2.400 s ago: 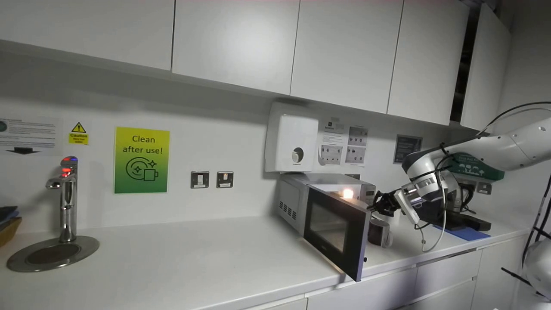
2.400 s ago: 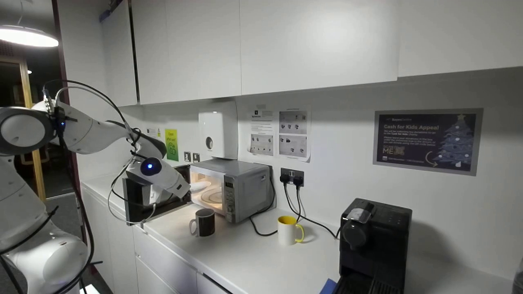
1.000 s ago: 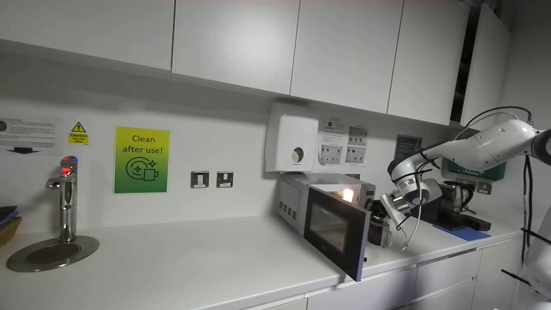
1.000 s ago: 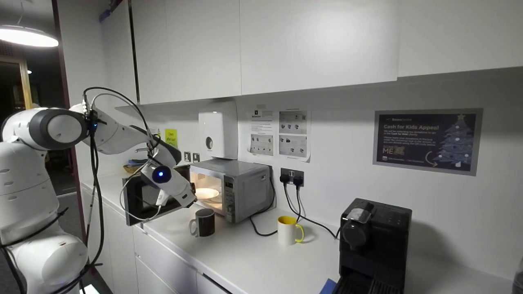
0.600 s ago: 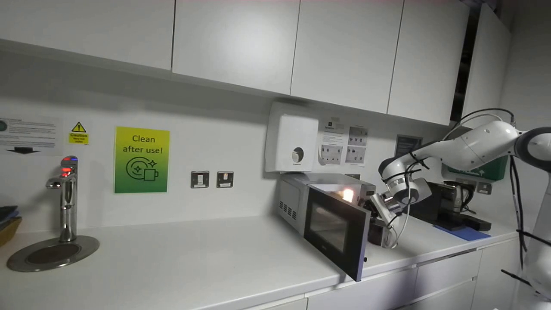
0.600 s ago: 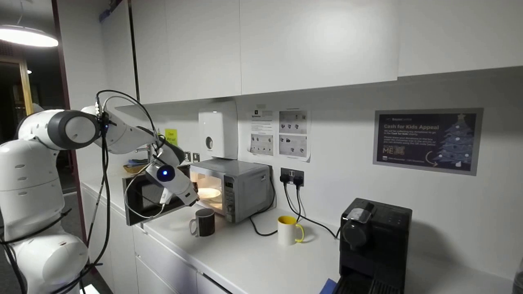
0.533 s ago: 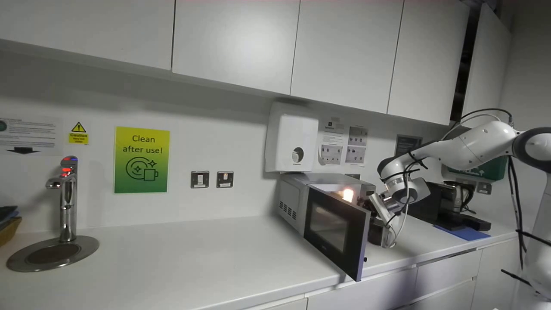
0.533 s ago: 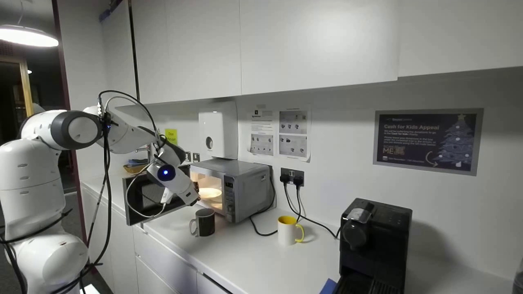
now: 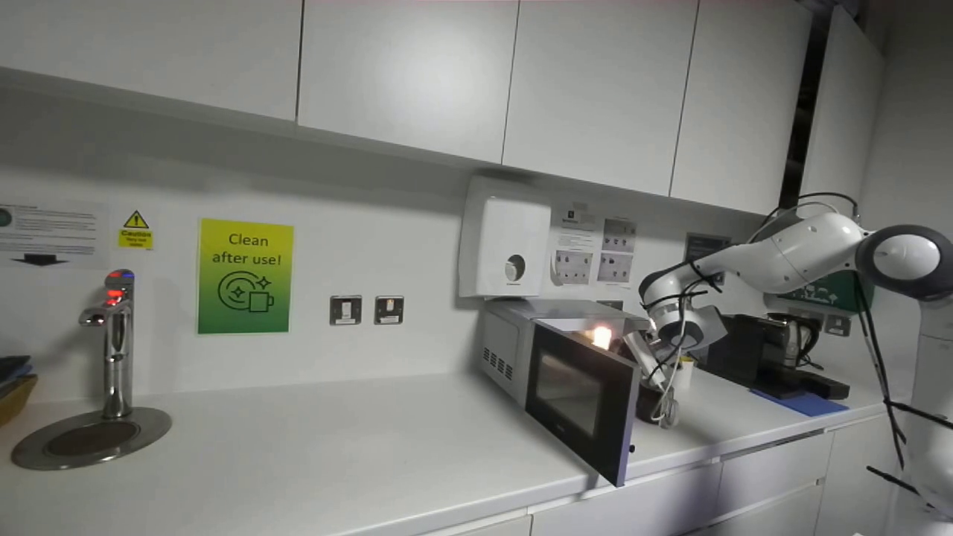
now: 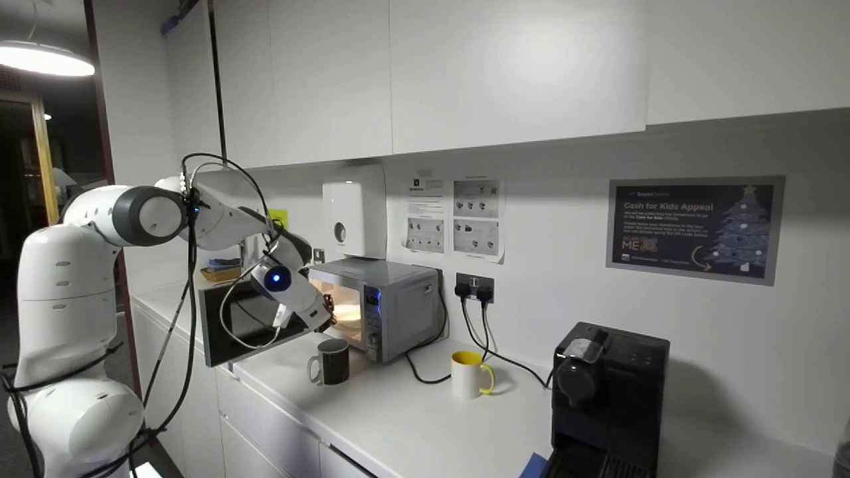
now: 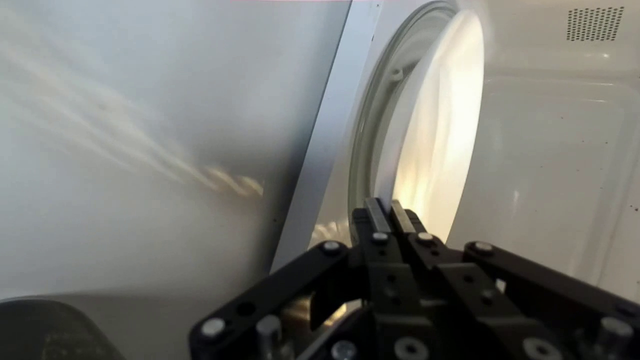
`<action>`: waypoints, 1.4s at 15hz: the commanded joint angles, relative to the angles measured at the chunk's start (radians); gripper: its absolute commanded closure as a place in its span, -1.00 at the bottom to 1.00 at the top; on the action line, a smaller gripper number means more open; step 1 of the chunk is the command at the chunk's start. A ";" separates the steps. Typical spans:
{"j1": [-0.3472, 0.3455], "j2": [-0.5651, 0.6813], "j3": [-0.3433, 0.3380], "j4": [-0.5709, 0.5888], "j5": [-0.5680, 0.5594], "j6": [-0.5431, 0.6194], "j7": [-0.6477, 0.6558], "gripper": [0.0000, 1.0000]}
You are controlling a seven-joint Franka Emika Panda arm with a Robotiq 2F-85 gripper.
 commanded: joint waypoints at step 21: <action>0.098 0.236 -0.088 0.318 0.317 0.034 -0.349 0.98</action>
